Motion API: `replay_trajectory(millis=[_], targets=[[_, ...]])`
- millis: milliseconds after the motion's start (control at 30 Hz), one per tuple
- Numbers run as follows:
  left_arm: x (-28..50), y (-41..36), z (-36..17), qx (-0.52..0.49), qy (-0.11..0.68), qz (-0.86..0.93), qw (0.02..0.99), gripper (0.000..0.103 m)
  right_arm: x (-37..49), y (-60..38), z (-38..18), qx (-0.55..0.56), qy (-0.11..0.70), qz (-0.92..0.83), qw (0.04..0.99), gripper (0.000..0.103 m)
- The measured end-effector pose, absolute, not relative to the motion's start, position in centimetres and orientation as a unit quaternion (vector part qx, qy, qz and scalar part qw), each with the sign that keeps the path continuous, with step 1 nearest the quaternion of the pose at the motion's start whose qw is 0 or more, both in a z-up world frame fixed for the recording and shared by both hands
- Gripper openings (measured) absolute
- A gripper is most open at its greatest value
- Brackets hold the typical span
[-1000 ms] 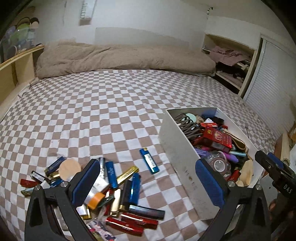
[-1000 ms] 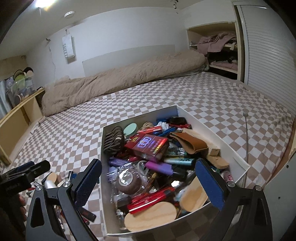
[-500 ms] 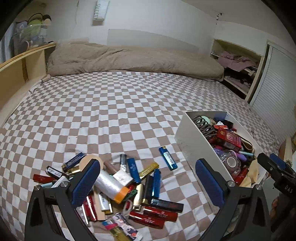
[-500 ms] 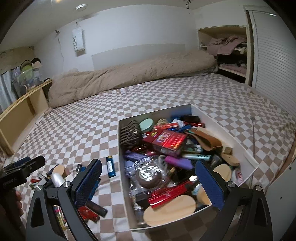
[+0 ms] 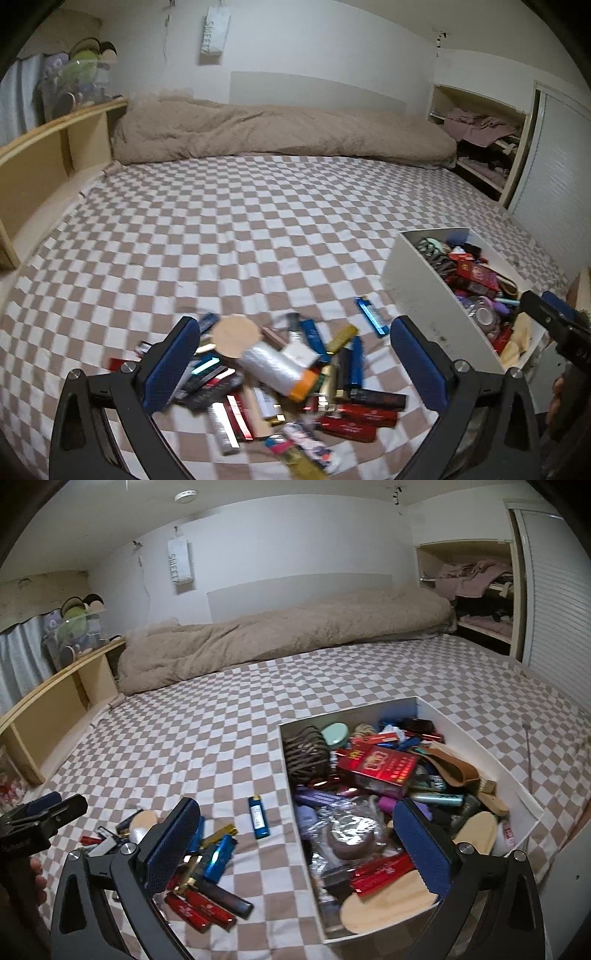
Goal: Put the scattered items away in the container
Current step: 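Move both tools back to the pile of lighters on the bed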
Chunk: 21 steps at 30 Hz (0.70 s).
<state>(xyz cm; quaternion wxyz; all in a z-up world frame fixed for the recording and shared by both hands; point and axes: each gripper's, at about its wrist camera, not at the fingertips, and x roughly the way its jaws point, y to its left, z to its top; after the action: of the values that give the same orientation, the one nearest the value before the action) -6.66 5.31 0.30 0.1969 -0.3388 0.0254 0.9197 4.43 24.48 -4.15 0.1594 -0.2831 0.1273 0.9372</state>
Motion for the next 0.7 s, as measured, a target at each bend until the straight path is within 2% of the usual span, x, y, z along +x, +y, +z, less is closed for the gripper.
replay_trajectory(millis=[233,700], targets=[[-7.2,2.0,-0.1,-0.326,0.039,0.932,0.152,0.103,3.4,22.3,-4.5,-0.293,0.110,0.941,0.128,0.103],[-8.3,-1.9,-2.8,-0.349,0.018,0.925,0.148,0.103,0.4,17.4,-7.3,-0.311,0.115,0.943,0.035,0.103]])
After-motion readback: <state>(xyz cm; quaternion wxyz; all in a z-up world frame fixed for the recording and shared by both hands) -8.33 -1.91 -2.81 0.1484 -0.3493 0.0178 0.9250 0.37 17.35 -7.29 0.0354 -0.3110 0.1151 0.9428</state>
